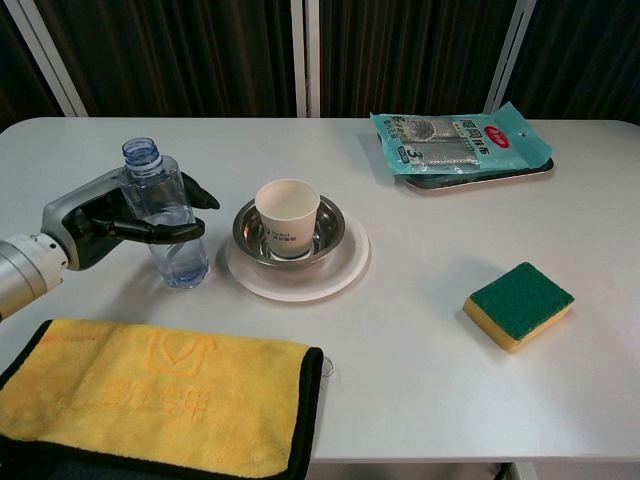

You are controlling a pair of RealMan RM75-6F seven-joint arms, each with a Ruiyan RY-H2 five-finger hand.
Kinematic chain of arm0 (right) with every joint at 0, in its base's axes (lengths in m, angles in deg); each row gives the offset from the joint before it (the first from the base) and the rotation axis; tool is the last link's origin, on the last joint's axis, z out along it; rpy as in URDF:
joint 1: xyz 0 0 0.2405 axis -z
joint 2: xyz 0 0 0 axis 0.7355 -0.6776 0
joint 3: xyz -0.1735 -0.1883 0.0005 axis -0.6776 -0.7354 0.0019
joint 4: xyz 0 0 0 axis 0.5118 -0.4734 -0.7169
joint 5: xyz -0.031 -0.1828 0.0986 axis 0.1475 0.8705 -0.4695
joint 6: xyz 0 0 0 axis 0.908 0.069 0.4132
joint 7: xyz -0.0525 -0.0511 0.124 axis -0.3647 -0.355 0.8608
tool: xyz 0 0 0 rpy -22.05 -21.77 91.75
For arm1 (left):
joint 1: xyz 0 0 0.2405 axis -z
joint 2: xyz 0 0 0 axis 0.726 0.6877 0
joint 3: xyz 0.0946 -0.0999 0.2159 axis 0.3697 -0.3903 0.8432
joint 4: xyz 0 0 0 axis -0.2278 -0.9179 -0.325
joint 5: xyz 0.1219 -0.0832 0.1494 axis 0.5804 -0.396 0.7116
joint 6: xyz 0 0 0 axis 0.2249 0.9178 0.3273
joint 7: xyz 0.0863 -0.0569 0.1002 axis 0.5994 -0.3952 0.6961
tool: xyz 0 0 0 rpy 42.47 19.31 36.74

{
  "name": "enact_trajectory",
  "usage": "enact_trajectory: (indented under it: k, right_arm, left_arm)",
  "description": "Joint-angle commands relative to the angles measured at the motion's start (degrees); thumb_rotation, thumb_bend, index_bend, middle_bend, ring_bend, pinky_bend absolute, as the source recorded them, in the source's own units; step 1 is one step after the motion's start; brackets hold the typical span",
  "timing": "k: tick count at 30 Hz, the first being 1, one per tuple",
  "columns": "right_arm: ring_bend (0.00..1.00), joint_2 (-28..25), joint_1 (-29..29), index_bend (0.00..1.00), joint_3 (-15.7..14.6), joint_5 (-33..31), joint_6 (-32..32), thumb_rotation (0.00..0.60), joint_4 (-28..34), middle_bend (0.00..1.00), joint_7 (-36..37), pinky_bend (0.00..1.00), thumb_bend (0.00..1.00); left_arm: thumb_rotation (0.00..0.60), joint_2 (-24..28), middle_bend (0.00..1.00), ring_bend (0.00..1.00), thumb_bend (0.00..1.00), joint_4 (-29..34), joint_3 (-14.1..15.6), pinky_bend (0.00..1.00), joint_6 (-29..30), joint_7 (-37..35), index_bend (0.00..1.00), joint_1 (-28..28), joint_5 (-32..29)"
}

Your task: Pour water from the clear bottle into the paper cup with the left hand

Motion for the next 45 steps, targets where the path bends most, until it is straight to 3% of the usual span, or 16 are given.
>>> enact_trajectory:
  k: [1,17,27,37,45]
  right_arm:
    - [0.00,0.0,0.0,0.00,0.0,0.0,0.2,0.600,-0.1,0.00,-0.2,0.00,0.33]
    - [0.00,0.0,-0.1,0.00,-0.1,-0.1,0.7,0.600,0.0,0.00,-1.0,0.00,0.33]
    - [0.00,-0.1,-0.1,0.00,-0.1,-0.3,0.7,0.600,0.1,0.00,-1.1,0.00,0.33]
    - [0.00,-0.4,-0.2,0.00,0.2,0.1,0.2,0.600,0.5,0.00,-1.2,0.00,0.33]
    - [0.00,-0.6,0.0,0.00,0.2,0.1,-0.2,0.600,0.7,0.00,-1.0,0.00,0.33]
  left_arm:
    - [0.600,0.4,0.39,0.25,0.23,0.3,0.2,0.30,-0.1,-0.5,0.55,0.1,0.2]
    - [0.600,1.6,0.45,0.31,0.42,1.5,-0.3,0.37,0.9,-0.8,0.66,-0.3,-0.3]
    - [0.600,4.6,0.60,0.45,0.47,4.4,-1.5,0.52,3.3,2.9,0.67,-1.6,-1.4]
    - [0.600,8.1,0.67,0.52,0.48,9.7,-2.4,0.57,4.4,16.0,0.69,-2.3,-2.7]
    - [0.600,9.1,0.67,0.52,0.48,13.6,-2.8,0.57,3.6,35.6,0.70,-0.9,-3.6]
